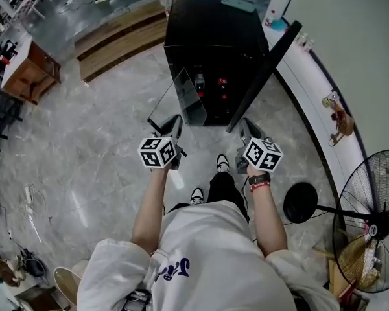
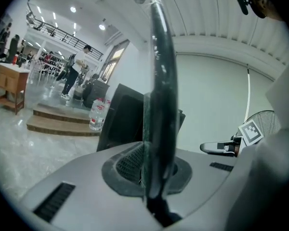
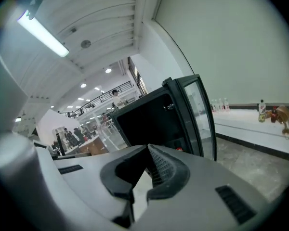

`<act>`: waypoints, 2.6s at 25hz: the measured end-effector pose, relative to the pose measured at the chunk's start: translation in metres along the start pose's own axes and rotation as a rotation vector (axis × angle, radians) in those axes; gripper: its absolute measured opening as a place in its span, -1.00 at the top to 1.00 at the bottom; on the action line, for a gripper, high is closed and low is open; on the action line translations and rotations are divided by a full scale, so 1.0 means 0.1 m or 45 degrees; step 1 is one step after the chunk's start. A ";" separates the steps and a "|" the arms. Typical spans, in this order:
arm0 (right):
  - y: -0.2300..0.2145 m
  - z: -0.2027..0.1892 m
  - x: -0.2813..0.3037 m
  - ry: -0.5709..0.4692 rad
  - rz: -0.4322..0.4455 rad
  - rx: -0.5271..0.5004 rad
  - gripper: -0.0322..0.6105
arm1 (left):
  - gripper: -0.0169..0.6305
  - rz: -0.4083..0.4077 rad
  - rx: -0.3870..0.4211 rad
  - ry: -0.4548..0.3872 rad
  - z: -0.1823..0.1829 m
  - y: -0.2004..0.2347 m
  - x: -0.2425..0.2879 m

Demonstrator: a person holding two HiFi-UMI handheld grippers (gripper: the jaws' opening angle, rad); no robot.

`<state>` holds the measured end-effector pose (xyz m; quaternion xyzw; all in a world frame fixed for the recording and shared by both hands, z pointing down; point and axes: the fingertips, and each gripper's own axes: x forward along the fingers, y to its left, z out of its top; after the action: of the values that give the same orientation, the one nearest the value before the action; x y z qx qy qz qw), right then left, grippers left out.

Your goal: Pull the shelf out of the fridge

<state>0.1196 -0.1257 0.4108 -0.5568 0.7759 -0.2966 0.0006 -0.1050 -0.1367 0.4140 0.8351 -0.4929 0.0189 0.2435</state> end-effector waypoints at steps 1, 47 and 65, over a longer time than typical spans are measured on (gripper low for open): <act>0.02 0.03 -0.03 -0.004 -0.004 -0.032 0.90 | 0.87 -0.002 0.016 -0.010 0.06 -0.04 -0.03; 0.63 0.53 -0.54 -0.203 -0.040 -0.386 0.90 | 0.87 0.061 0.359 -0.215 0.67 -0.46 -0.72; 0.58 0.45 -0.56 -0.158 -0.046 -0.426 0.89 | 0.87 0.032 0.340 -0.214 0.61 -0.52 -0.65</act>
<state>0.1055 -0.0865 0.3282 -0.5803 0.8027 -0.1282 -0.0495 -0.1081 -0.0898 0.3224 0.8524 -0.5151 0.0174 0.0878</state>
